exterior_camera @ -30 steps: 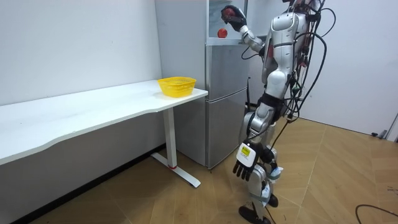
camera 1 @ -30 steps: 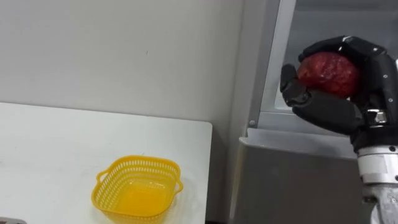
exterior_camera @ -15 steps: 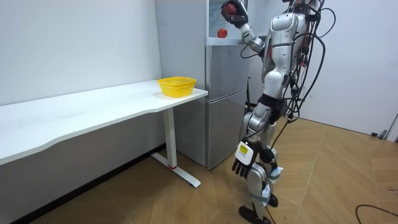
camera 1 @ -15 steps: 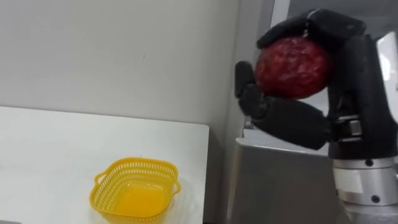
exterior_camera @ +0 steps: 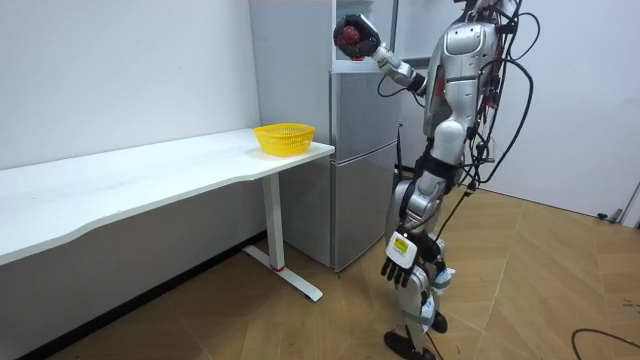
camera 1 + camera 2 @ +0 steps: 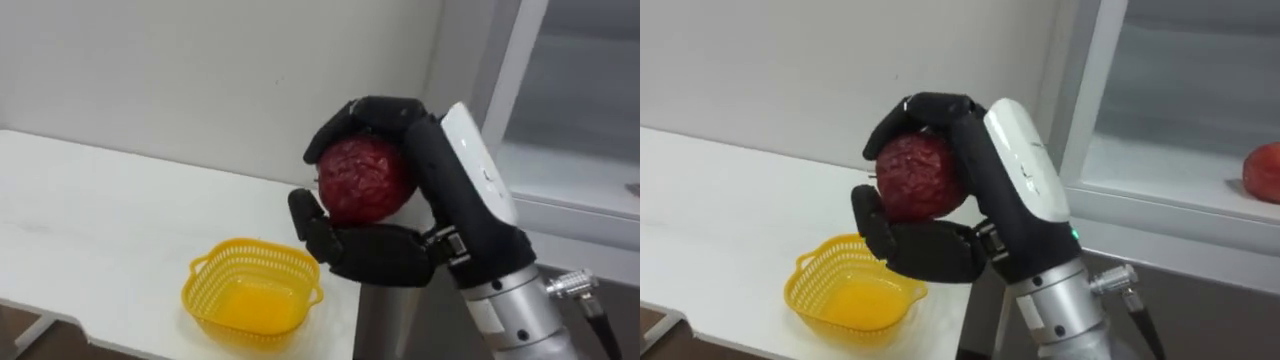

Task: Retrieve from the upper fridge

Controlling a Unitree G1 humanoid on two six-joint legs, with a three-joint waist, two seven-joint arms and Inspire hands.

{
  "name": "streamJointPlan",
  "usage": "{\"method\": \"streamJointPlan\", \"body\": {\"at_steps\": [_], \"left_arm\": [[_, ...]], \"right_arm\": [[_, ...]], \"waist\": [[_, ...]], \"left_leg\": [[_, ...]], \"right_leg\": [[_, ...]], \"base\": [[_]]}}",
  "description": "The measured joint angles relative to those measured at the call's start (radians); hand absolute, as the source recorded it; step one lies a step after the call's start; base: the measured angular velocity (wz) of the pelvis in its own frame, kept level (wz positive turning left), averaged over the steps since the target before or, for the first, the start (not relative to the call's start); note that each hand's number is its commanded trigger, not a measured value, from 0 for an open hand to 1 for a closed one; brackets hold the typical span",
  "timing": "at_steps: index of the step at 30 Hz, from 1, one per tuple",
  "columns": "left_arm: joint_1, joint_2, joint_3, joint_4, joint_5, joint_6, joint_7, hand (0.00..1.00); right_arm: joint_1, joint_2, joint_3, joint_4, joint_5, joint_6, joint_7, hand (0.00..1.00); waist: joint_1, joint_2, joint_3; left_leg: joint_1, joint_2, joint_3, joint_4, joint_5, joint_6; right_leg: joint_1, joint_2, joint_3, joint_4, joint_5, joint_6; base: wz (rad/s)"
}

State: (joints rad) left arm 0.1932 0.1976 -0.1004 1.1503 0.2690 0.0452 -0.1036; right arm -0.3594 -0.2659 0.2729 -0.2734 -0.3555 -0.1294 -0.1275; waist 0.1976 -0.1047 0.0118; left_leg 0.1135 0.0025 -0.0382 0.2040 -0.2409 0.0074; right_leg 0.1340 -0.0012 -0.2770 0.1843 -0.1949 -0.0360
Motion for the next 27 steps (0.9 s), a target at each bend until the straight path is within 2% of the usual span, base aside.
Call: {"method": "streamJointPlan", "body": {"at_steps": [5,8,12,13,14,16,21,25,27], "left_arm": [[0.020,-0.001,0.009,-0.015,0.007,0.001,-0.027,0.00],[0.023,0.000,0.010,-0.016,0.007,0.011,-0.038,0.00],[0.023,0.014,0.010,-0.033,0.006,0.019,-0.043,0.00],[0.023,0.020,0.013,-0.033,0.006,0.020,-0.046,0.00],[0.022,0.022,0.020,-0.033,0.006,0.021,-0.048,0.00],[0.029,0.035,0.040,-0.033,0.003,0.032,-0.062,0.00],[0.047,0.062,0.043,-0.030,0.000,0.063,-0.066,0.00],[0.056,0.063,0.042,-0.031,0.000,0.066,-0.067,0.00],[0.050,0.067,0.039,-0.033,0.000,0.073,-0.066,0.00]], "right_arm": [[-0.079,-0.011,-0.002,0.143,0.003,0.020,-0.001,1.00],[-0.109,-0.014,-0.002,0.217,0.016,0.025,0.000,1.00],[-0.133,-0.018,0.001,0.308,0.037,0.038,0.001,1.00],[-0.141,-0.023,0.001,0.344,0.041,0.042,0.001,1.00],[-0.142,-0.028,0.001,0.354,0.043,0.049,0.003,1.00],[-0.142,-0.044,0.002,0.383,0.045,0.076,0.011,1.00],[-0.152,-0.044,0.020,0.385,0.059,0.098,0.021,1.00],[-0.160,-0.044,0.024,0.407,0.082,0.098,0.021,1.00],[-0.187,-0.050,0.061,0.482,0.108,0.110,0.020,1.00]], "waist": [[0.008,-0.011,-0.0070],[0.025,-0.014,-0.0049],[0.053,-0.032,0.0030],[0.057,-0.043,-0.0020],[0.059,-0.048,-0.0031],[0.084,-0.066,-0.0019],[0.087,-0.100,0.0046],[0.096,-0.109,0.0051],[0.108,-0.112,0.0061]], "left_leg": [[-0.014,-0.003,-0.031,0.005,0.002,-0.003],[-0.016,-0.005,-0.048,0.020,0.002,-0.003],[-0.023,-0.011,-0.077,0.033,0.002,-0.003],[-0.031,-0.014,-0.087,0.034,0.002,-0.003],[-0.031,-0.015,-0.089,0.034,0.002,-0.003],[-0.032,-0.017,-0.098,0.034,0.003,-0.002],[-0.038,-0.018,-0.104,0.034,0.003,-0.002],[-0.037,-0.021,-0.103,0.031,0.003,-0.001],[-0.032,-0.021,-0.103,0.031,0.002,-0.001]], "right_leg": [[0.001,-0.009,-0.032,-0.001,-0.002,0.000],[0.007,-0.011,-0.052,-0.001,-0.003,0.001],[0.013,-0.015,-0.079,0.001,-0.005,0.004],[0.011,-0.017,-0.083,0.001,-0.005,0.005],[0.010,-0.017,-0.083,0.001,-0.006,0.006],[0.011,-0.014,-0.086,0.001,-0.008,0.008],[0.013,-0.014,-0.094,0.001,-0.009,0.010],[0.016,-0.015,-0.094,0.002,-0.009,0.010],[0.023,-0.014,-0.092,0.001,-0.009,0.010]], "base": [[0.17],[0.18],[0.20],[0.26],[0.20],[0.09],[0.05],[0.00],[0.00]]}}
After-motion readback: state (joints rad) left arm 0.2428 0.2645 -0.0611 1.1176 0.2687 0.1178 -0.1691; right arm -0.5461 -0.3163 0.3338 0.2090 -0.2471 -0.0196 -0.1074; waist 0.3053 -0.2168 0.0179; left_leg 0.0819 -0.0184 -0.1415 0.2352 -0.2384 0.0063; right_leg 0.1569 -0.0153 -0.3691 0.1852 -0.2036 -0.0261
